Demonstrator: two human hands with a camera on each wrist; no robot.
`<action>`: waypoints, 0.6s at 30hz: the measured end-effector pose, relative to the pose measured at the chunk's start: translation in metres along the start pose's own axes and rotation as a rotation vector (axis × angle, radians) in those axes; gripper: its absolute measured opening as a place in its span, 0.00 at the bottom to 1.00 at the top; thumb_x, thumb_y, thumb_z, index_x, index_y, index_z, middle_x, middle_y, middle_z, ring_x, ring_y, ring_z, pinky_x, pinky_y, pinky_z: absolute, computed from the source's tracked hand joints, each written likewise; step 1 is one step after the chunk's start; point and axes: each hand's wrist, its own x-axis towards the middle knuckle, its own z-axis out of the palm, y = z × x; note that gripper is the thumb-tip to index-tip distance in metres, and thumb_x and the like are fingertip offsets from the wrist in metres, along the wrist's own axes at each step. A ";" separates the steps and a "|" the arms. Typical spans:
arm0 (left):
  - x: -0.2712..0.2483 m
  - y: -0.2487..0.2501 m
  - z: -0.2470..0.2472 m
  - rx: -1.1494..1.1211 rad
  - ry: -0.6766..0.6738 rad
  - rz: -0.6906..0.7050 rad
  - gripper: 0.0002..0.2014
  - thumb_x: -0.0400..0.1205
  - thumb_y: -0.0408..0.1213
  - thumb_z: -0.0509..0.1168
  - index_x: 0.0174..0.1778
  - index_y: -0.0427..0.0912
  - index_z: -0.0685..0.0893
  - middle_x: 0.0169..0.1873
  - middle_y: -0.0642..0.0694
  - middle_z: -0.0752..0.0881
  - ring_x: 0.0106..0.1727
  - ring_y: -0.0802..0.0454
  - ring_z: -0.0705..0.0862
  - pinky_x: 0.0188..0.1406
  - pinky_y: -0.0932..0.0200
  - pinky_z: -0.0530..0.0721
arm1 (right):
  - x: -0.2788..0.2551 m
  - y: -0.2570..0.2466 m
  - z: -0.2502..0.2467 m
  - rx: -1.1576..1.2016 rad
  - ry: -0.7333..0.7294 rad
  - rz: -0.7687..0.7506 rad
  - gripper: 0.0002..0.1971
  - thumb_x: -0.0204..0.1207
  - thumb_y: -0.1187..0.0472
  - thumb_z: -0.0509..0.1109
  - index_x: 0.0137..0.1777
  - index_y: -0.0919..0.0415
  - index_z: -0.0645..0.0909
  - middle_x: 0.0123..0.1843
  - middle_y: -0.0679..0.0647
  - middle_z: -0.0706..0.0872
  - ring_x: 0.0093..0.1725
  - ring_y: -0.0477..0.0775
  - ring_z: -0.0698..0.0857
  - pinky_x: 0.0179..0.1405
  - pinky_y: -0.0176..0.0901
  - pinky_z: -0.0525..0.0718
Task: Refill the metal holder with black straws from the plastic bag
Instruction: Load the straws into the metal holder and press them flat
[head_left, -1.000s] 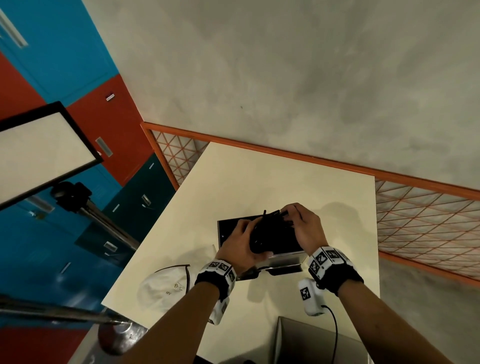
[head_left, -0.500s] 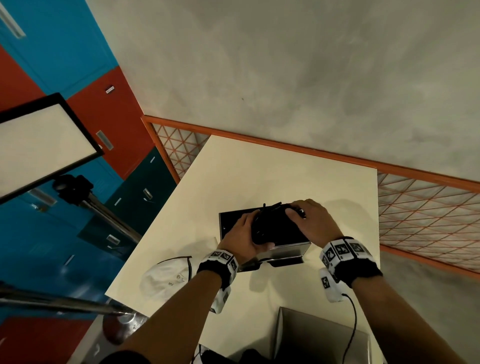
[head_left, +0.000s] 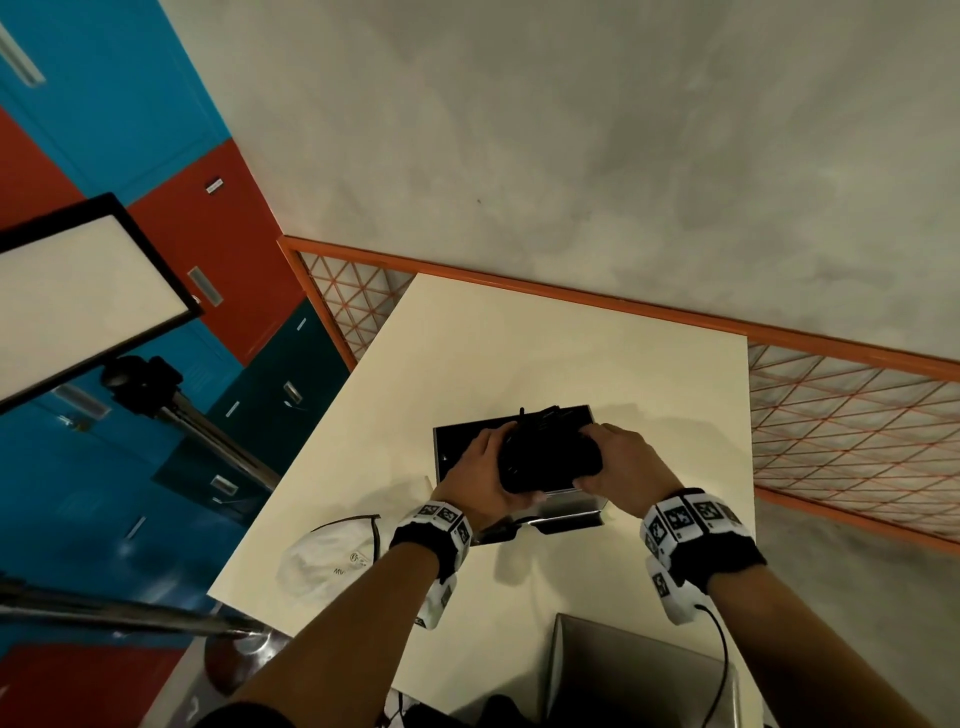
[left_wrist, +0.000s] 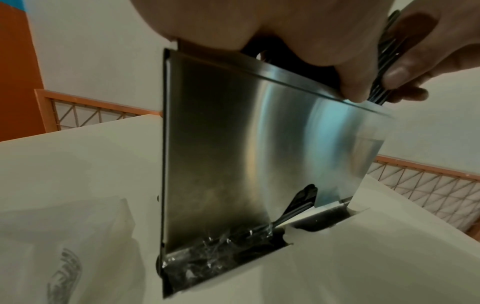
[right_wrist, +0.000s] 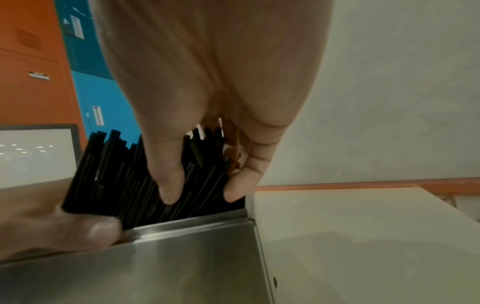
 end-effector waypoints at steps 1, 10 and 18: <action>0.000 0.000 0.000 -0.011 0.012 -0.005 0.50 0.68 0.61 0.79 0.84 0.55 0.61 0.74 0.55 0.72 0.71 0.52 0.77 0.67 0.60 0.76 | -0.001 -0.003 0.000 0.016 0.007 -0.025 0.27 0.65 0.56 0.78 0.65 0.54 0.77 0.57 0.52 0.86 0.55 0.58 0.85 0.50 0.48 0.84; 0.005 -0.006 0.004 -0.132 0.120 -0.111 0.43 0.69 0.59 0.79 0.77 0.53 0.69 0.73 0.55 0.76 0.71 0.56 0.78 0.71 0.56 0.79 | -0.004 -0.011 0.010 0.508 0.131 0.206 0.32 0.67 0.50 0.81 0.70 0.51 0.73 0.55 0.48 0.86 0.53 0.51 0.86 0.52 0.38 0.79; 0.006 -0.004 0.002 -0.142 0.096 -0.098 0.45 0.69 0.54 0.82 0.78 0.49 0.69 0.73 0.51 0.75 0.71 0.53 0.78 0.71 0.54 0.80 | -0.012 -0.024 0.030 0.436 0.137 0.185 0.31 0.68 0.46 0.79 0.70 0.53 0.76 0.57 0.54 0.89 0.57 0.58 0.87 0.53 0.41 0.81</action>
